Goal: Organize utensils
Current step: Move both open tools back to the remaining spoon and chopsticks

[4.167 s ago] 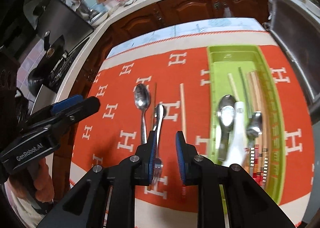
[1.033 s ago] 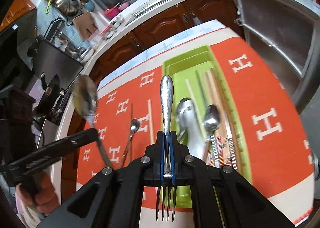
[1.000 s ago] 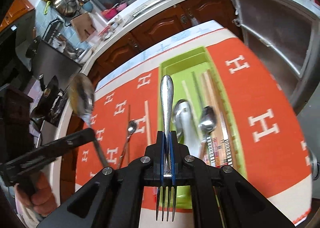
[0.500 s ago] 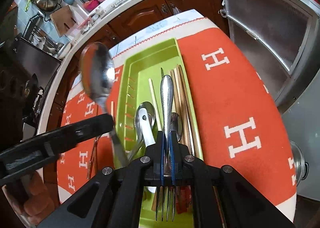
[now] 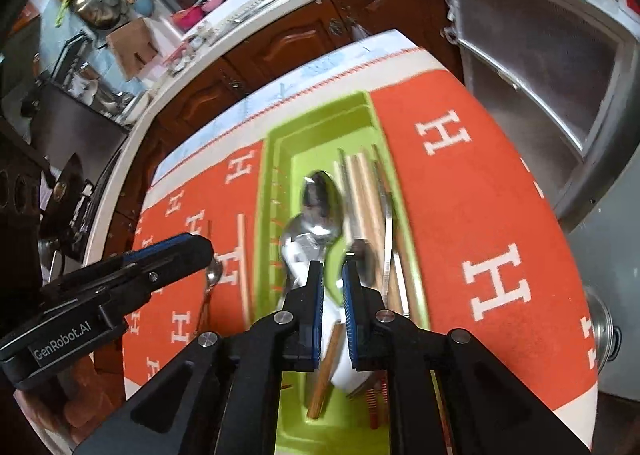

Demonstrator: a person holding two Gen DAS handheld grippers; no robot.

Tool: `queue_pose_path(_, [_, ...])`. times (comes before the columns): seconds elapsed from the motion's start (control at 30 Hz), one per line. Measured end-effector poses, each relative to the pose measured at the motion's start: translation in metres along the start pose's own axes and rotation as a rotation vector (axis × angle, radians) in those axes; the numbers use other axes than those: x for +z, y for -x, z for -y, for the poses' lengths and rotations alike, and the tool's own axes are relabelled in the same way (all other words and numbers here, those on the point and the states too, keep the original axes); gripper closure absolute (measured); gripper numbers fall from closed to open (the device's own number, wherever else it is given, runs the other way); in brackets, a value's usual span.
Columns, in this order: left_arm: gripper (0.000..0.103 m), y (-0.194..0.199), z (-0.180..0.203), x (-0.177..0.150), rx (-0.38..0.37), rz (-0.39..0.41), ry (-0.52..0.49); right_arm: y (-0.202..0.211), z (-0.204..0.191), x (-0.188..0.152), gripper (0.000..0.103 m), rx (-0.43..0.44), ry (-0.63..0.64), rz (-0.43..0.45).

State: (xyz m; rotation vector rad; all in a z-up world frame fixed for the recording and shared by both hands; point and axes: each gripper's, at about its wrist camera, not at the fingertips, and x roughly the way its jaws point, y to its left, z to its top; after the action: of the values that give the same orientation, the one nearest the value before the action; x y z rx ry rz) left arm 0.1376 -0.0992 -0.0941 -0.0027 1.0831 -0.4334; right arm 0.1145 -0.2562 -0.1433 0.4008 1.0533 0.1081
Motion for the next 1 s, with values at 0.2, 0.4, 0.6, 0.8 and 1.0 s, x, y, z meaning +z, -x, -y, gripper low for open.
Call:
queue_pose_path(0.2, [0.059, 0.038, -0.037, -0.007, 0.109, 0.074, 0.005, 0.012, -0.037, -0.006, 0.093, 0.058, 0.071, 0.005])
queue_pose_path(0.4, [0.056, 0.04, -0.082, -0.026, 0.14, 0.046, 0.089, 0.011, -0.078, -0.017, 0.093, 0.109, 0.138, -0.021])
queue_pose_path(0.6, [0.056, 0.011, -0.097, -0.057, 0.125, -0.026, 0.12, -0.005, -0.107, -0.037, 0.093, 0.132, 0.183, -0.072])
queue_pose_path(0.8, [0.066, -0.023, -0.098, -0.082, 0.111, -0.118, 0.089, -0.023, -0.11, -0.051, 0.093, 0.131, 0.179, -0.114])
queue_pose_path(1.0, [0.075, -0.04, -0.099, -0.094, 0.125, -0.164, 0.081, -0.037, -0.109, -0.058, 0.093, 0.127, 0.174, -0.14])
